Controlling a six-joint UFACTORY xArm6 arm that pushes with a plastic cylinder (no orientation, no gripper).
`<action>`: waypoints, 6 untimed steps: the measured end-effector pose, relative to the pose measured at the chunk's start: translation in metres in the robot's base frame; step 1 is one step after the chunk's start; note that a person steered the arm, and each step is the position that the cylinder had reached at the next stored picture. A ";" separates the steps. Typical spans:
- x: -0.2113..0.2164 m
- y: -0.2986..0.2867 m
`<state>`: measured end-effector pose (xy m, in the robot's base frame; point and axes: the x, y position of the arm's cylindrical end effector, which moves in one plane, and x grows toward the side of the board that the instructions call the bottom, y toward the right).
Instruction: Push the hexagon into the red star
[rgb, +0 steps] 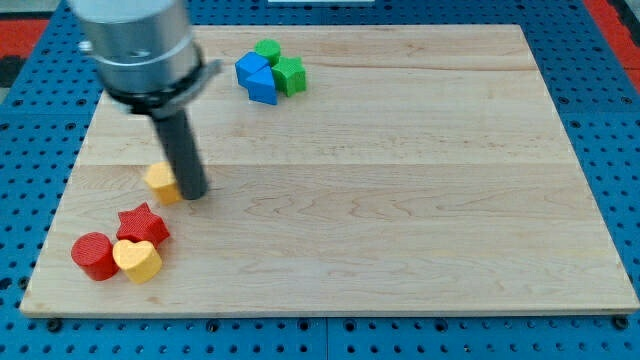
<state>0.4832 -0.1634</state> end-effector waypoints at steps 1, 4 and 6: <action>-0.004 -0.037; -0.071 -0.044; -0.013 -0.032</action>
<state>0.4701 -0.1957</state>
